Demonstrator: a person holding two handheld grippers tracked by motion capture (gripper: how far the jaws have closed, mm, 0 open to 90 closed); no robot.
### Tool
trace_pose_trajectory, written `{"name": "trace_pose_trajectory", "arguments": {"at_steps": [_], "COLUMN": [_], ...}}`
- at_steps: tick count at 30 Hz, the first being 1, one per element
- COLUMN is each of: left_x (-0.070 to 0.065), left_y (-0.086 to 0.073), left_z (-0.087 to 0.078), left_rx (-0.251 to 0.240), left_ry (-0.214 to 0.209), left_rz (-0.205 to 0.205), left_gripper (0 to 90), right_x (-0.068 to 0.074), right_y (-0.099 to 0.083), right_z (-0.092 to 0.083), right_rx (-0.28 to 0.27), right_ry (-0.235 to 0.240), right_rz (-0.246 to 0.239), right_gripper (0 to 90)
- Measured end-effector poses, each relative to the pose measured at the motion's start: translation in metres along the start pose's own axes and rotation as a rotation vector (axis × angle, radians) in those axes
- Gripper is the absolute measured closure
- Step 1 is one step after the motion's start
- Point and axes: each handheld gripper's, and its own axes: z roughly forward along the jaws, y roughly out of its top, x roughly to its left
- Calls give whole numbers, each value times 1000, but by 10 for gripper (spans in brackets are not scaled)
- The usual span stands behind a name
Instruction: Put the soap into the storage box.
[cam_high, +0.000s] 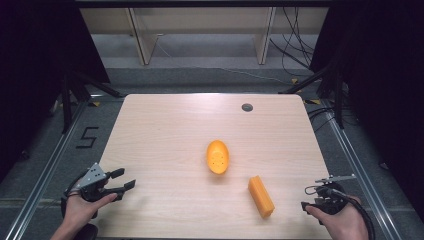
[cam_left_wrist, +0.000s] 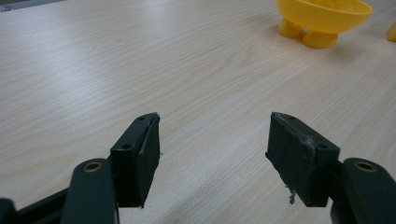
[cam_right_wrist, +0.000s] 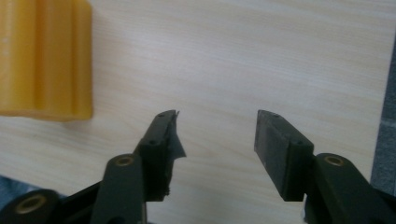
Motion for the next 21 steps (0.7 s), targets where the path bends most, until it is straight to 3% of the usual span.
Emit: {"name": "trace_pose_trajectory", "arguments": {"at_steps": [4,7,9,10,11,12,13,16,19,21], "left_x": [0,1,1,2,1,3,1,1,1,1], "left_y": [0,-1,-1,0,-1,0,-1,-1,-1,-2], "left_z": [0,0,0,0,0,0,0,1,1,2], "left_rx": [0,3,4,5,6,5,5,5,8,1], "left_ry": [-6,-13,-14,-16,-14,-16,-13,-21,-21,-16], "left_rz": [8,0,2,24,10,31,0,-6,-8,-11], "left_gripper": [336,335,335,334,333,332,332,328,326,323], "right_x": [10,27,34,41,47,47,51,60,70,74], "right_y": [2,9,10,15,17,19,21,29,38,43], "right_z": [-5,-10,-11,-12,-13,-13,-14,-15,-16,-13], "right_rx": [43,65,77,90,112,118,137,164,199,208], "right_ry": [-1,32,28,59,65,63,83,78,113,86], "right_rz": [-35,-44,-24,-56,-31,-63,-54,-76,-83,-119], "right_gripper": [574,638,644,652,648,638,634,610,565,556]}}
